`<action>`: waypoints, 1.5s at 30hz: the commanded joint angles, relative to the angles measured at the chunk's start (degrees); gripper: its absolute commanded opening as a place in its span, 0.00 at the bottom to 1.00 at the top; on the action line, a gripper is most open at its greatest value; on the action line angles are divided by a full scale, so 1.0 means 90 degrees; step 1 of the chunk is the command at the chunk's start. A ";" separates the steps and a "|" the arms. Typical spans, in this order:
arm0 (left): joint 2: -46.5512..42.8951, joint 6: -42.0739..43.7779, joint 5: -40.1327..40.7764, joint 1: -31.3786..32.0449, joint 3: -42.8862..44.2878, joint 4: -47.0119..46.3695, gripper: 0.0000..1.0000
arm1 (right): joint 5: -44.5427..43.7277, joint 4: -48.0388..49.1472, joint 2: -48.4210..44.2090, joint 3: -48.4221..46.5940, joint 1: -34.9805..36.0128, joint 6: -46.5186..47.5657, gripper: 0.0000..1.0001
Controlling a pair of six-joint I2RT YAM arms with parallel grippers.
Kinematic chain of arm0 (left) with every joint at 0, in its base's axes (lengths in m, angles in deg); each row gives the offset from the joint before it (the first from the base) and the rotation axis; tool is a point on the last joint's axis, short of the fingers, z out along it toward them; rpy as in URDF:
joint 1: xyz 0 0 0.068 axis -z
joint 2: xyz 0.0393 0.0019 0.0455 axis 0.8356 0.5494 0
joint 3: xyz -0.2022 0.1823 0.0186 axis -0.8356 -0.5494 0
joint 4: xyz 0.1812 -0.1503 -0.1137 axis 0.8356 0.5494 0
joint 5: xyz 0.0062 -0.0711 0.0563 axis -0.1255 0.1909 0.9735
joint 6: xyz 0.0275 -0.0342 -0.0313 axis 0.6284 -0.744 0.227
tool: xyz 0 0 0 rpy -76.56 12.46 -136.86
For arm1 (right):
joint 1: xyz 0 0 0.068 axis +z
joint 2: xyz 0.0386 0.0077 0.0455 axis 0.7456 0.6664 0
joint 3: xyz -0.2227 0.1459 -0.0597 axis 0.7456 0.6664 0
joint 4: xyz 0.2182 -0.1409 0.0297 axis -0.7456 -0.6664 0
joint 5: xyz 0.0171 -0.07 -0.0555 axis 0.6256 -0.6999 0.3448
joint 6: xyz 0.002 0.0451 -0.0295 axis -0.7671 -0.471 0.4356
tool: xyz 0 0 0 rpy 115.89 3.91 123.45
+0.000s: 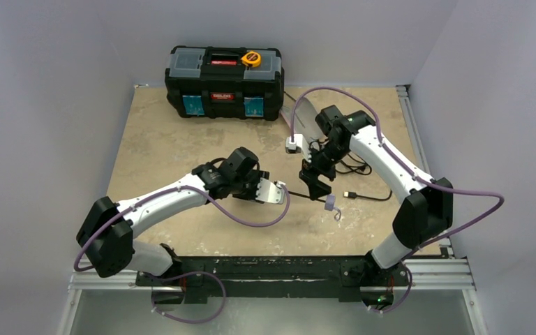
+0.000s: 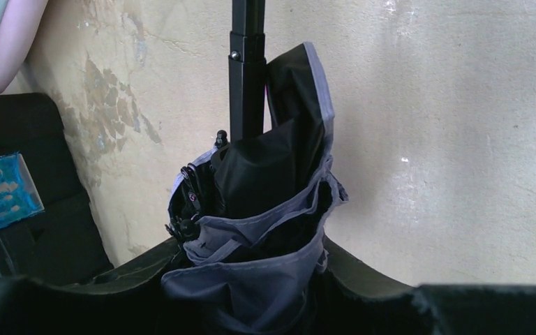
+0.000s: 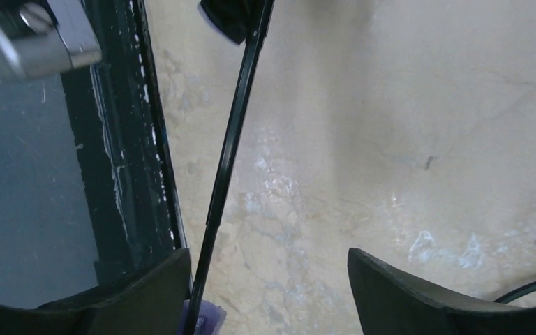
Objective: Open the umbrella
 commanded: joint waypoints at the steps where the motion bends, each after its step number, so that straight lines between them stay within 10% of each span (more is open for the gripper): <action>1: -0.0073 0.0388 0.0006 0.0044 0.0331 -0.0099 0.00 | 0.0107 0.0071 0.0112 -0.0695 0.0036 -0.0102 0.75; 9: -0.0088 0.0451 0.0177 0.0008 0.0403 -0.0049 0.00 | -0.0138 -0.0060 0.0192 -0.0095 0.0264 0.0115 0.52; 24: -0.0044 0.0744 0.0409 -0.0141 0.0195 -0.0008 0.00 | 0.0247 -0.0459 0.0081 -0.0496 0.0298 -0.0047 0.58; 34: -0.0091 0.0807 0.0396 -0.0467 0.0095 -0.0107 0.00 | -0.0536 0.0016 -0.0569 0.0573 0.0304 -0.0293 0.82; 45: -0.0311 0.0604 0.0157 -0.0584 0.0274 0.0120 0.00 | -0.0818 0.0769 -0.0244 0.0434 0.0550 -0.0804 0.40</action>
